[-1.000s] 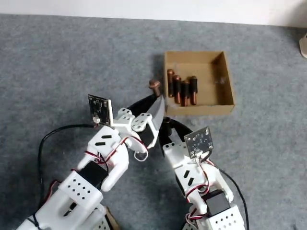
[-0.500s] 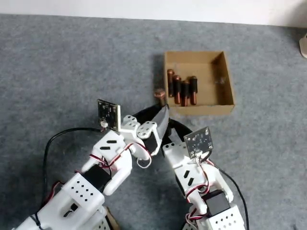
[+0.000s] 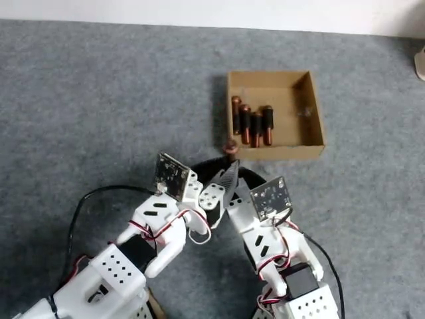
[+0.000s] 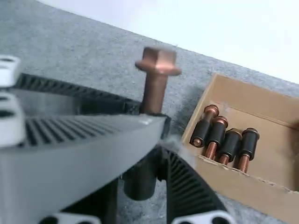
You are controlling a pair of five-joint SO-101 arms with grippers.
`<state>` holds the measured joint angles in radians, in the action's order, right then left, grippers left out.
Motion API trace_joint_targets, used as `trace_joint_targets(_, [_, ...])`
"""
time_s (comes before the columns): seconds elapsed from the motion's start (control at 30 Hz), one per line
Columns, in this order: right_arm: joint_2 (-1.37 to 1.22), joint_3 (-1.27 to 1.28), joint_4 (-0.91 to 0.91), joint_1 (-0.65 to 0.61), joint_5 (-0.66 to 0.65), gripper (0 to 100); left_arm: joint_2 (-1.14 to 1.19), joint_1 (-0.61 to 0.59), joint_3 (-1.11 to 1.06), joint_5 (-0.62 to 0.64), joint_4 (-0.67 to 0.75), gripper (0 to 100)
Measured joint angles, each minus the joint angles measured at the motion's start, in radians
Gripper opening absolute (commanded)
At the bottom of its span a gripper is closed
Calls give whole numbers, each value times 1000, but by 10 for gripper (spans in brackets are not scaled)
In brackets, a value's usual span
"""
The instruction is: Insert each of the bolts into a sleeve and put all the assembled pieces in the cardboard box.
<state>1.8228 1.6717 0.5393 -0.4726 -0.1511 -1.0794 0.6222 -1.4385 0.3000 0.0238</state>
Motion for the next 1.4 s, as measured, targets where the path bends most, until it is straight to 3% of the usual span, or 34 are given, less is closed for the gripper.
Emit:
trace_joint_targets(0.2, [-2,0,3,14,-2,5,-2,3,-8,-11,2,460])
trace_joint_targets(0.33, [-2,0,3,15,-2,5,-15,-3,-3,-12,-84,546])
trace_joint_targets(0.67, [-2,0,3,87,-3,5,0,-232,18,-15,-161,488])
trace_joint_targets(0.93, [-2,0,3,109,41,5,0,-448,-14,-17,-466,468])
trace_joint_targets(1.2, [-14,-2,91,124,48,5,0,-483,-72,-17,-493,467])
trace_joint_targets(1.4, [-284,-117,48,193,48,5,0,-483,-81,-17,-493,467])
